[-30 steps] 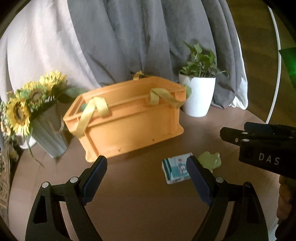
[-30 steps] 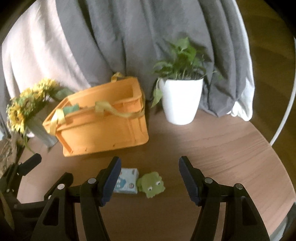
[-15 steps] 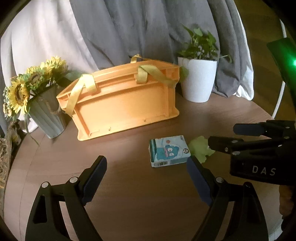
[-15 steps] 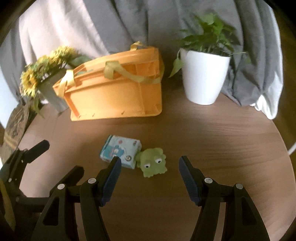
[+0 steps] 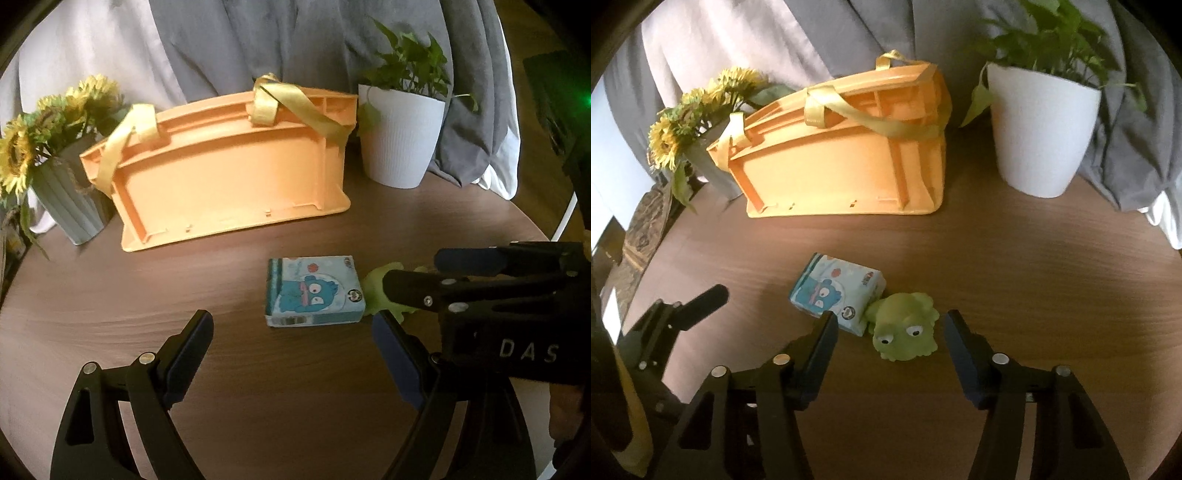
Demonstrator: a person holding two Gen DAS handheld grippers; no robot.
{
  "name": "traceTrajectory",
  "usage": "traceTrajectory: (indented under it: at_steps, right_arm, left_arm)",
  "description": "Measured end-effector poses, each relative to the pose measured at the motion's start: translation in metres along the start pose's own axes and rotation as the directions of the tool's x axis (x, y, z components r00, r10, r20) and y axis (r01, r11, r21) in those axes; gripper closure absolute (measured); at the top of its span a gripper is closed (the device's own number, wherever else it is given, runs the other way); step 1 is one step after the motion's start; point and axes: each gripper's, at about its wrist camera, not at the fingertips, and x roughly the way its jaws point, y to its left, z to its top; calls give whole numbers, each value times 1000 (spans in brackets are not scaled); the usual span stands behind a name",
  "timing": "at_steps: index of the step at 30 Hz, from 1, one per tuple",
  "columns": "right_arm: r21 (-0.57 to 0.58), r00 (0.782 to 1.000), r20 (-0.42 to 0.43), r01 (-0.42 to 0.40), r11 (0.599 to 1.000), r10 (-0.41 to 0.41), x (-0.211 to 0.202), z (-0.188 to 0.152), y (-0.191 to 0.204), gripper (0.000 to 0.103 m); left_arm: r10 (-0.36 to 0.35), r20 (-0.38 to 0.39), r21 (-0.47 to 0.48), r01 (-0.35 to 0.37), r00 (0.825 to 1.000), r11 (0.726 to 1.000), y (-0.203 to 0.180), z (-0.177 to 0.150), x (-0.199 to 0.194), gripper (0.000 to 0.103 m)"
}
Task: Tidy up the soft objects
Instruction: 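Grasp the blue tissue pack with the left tool while the right tool grasps the green frog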
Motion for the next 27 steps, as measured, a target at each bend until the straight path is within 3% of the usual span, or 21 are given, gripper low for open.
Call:
traceTrajectory:
  at_steps: [6,18,27]
  right_arm:
    - [-9,998,-38,-43,999,43,11,2,-3,51]
    - [-16,995,-85,-49,999,47,23,7,-13,62]
    - [-11,994,-98,-42,999,41,25,6,-14,62]
  left_arm:
    - [-4,-16,5,4,1000,1000,-6,4,10,15]
    - [-13,-36,29,14,999,999,-14,16,28,15]
    - [-8,-64,-7,7,998,1000,-6,14,39,15]
